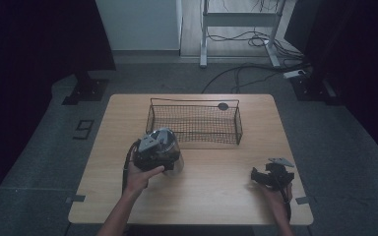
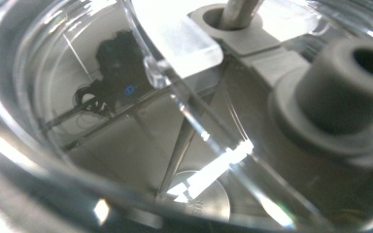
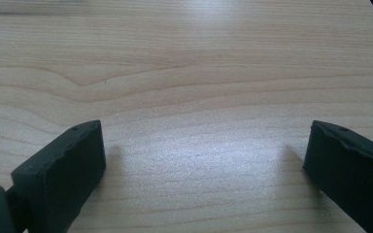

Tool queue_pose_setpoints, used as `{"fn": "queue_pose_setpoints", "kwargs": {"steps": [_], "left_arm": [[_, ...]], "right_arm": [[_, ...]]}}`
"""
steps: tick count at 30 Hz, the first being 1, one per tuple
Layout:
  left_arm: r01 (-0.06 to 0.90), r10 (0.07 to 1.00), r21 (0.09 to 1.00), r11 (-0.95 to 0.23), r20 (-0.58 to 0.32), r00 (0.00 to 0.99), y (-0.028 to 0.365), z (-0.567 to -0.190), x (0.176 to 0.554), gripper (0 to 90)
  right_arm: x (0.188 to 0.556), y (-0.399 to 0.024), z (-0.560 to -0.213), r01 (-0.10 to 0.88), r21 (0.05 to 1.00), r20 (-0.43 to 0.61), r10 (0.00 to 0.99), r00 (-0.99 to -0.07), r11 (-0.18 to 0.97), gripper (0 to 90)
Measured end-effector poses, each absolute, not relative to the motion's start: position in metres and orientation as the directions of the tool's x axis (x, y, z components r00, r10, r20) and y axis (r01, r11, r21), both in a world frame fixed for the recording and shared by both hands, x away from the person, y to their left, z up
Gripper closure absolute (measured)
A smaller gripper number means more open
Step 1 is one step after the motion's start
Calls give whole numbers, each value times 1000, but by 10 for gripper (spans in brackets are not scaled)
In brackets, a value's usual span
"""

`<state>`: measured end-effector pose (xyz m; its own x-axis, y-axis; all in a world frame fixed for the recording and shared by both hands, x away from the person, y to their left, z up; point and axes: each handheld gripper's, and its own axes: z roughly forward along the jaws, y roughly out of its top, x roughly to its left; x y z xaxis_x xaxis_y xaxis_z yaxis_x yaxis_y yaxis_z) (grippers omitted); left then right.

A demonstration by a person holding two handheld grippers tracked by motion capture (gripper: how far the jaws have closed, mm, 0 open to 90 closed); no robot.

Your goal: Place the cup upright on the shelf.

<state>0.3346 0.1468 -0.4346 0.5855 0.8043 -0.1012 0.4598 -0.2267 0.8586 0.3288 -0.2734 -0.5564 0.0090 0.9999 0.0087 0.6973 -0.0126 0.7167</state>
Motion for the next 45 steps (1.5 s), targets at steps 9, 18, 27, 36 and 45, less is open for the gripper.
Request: {"fn": "queue_pose_setpoints", "kwargs": {"steps": [9,18,27,36,45], "left_arm": [[462,809,859,-223,-102,579,147,-431,339,38],[469,812,858,-208,-116,571,149,-428,346,38],[458,811,862,-216,-103,576,145,-423,350,38],[443,807,868,-226,-88,583,140,-415,351,38],[430,809,872,-233,-71,584,137,-405,352,38]], "right_arm": [[329,-273,-556,697,717,9,1000,9,-12,11],[329,-273,-556,697,717,9,1000,9,-12,11],[329,-273,-556,697,717,9,1000,9,-12,11],[329,-273,-556,697,717,10,1000,10,-14,11],[329,-273,-556,696,718,8,1000,9,-12,11]]}}
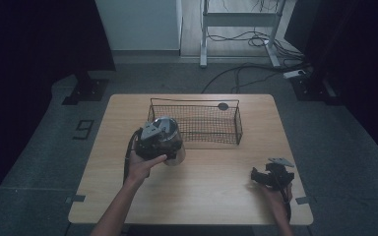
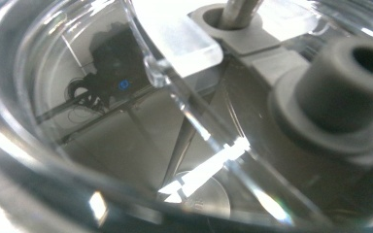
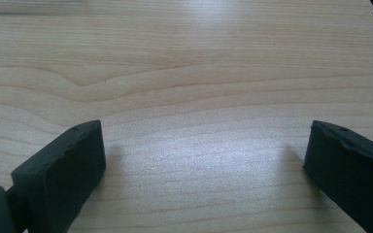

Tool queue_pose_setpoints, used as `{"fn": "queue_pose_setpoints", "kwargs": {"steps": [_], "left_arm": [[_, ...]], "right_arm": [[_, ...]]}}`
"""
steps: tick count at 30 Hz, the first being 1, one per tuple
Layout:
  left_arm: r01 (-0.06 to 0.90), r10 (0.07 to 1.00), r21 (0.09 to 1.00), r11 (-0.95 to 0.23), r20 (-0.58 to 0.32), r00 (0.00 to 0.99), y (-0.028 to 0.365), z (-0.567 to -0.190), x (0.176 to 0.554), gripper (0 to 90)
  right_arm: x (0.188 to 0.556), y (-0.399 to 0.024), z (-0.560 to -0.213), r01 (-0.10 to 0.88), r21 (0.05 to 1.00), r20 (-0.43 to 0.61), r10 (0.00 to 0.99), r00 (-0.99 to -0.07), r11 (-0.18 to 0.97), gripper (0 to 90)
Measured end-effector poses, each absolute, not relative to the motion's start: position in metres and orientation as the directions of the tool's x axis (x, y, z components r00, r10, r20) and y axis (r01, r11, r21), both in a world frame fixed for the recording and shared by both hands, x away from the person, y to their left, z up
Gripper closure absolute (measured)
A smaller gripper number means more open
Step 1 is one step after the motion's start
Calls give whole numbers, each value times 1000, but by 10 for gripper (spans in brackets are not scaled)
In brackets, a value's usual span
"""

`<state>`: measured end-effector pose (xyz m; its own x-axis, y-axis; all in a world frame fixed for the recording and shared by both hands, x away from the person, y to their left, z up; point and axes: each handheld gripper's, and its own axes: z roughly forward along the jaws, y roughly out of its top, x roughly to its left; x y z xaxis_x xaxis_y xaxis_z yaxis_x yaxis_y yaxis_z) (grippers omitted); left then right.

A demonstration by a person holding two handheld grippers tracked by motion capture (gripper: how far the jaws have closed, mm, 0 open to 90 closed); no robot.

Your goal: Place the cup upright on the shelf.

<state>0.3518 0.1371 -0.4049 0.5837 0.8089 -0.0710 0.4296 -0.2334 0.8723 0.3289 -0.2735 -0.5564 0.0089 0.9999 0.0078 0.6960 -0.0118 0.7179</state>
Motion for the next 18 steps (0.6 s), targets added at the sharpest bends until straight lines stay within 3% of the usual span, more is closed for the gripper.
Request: {"fn": "queue_pose_setpoints", "kwargs": {"steps": [18], "left_arm": [[413,803,881,-231,-67,592,129,-393,357,38]], "right_arm": [[329,-273,-556,699,715,9,1000,8,-12,11]]}}
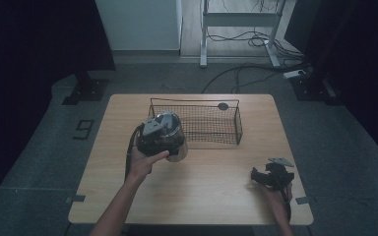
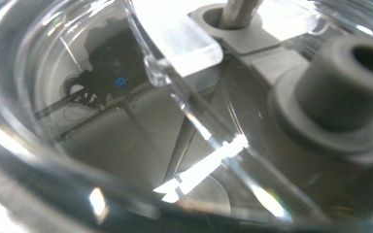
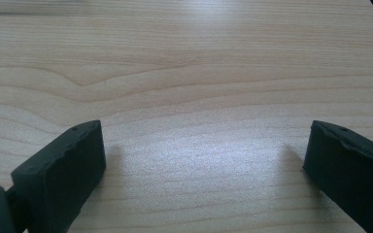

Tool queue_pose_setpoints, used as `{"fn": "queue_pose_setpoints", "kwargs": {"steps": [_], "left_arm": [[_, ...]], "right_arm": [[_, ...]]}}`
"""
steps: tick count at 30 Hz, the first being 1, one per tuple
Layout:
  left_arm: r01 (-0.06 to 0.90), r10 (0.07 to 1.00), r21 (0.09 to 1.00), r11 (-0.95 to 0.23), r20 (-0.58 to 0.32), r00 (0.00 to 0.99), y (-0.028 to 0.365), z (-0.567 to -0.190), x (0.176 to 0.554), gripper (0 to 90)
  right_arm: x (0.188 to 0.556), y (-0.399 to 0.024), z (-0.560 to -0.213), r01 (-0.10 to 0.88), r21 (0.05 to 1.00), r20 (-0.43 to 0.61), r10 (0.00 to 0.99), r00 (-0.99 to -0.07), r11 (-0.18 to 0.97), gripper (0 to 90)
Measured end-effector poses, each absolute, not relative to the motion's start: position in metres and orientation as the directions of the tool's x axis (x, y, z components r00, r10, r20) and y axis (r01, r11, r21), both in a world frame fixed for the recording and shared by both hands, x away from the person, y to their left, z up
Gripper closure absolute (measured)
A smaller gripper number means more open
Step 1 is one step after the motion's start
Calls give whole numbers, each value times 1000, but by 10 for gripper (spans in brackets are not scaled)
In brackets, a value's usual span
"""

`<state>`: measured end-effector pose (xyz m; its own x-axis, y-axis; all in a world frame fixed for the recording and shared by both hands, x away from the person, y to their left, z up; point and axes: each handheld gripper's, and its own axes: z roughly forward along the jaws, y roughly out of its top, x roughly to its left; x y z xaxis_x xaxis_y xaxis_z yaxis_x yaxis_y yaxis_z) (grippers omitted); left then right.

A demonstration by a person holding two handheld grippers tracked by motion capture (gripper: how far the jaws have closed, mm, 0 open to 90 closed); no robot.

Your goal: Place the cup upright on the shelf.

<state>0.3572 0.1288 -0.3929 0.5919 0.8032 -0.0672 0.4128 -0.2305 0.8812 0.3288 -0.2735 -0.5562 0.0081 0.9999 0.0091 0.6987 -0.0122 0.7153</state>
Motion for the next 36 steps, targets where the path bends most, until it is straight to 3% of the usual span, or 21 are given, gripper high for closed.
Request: {"fn": "queue_pose_setpoints", "kwargs": {"steps": [36], "left_arm": [[411,799,879,-244,-59,599,115,-389,366,38]], "right_arm": [[329,-274,-556,698,716,9,1000,7,-11,11]]}}
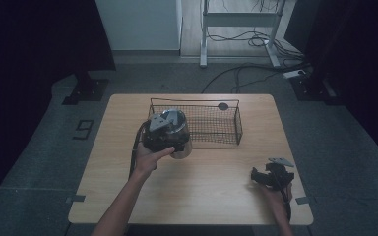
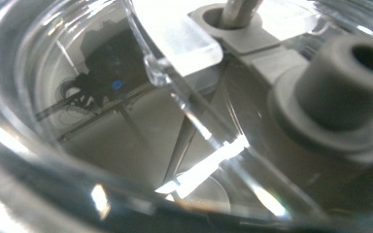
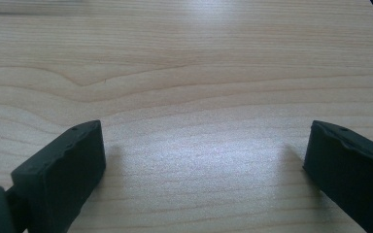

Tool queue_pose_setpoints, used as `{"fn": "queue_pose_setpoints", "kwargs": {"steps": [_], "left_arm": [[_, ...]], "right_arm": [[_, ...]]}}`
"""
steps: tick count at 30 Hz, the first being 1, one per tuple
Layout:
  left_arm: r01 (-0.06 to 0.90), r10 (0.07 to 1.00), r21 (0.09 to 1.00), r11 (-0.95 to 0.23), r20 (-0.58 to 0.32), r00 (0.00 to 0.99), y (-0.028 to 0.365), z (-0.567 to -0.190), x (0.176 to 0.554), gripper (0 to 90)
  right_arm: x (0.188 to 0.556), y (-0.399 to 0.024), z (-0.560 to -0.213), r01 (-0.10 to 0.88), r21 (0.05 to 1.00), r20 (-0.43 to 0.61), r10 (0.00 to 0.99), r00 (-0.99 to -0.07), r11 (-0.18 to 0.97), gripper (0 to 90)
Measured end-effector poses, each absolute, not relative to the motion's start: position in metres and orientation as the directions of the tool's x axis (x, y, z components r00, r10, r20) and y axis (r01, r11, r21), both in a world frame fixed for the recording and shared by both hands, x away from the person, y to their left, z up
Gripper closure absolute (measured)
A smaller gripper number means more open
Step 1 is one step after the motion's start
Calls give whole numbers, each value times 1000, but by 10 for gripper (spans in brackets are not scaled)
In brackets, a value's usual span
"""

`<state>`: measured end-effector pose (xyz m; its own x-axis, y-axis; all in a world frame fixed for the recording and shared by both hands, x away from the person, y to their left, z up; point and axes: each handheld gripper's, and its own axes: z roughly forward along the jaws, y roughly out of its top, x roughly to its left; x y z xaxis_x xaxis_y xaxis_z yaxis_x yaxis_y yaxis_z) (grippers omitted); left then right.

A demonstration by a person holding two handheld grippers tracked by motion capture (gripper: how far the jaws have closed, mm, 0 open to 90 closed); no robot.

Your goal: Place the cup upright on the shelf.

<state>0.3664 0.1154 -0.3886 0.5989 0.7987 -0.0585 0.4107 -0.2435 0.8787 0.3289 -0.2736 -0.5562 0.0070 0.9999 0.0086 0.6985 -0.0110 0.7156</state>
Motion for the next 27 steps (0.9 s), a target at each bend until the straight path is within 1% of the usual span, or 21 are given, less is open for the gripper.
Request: {"fn": "queue_pose_setpoints", "kwargs": {"steps": [27], "left_arm": [[414,796,875,-251,-56,603,107,-387,371,39]], "right_arm": [[329,-274,-556,698,716,8,1000,7,-11,11]]}}
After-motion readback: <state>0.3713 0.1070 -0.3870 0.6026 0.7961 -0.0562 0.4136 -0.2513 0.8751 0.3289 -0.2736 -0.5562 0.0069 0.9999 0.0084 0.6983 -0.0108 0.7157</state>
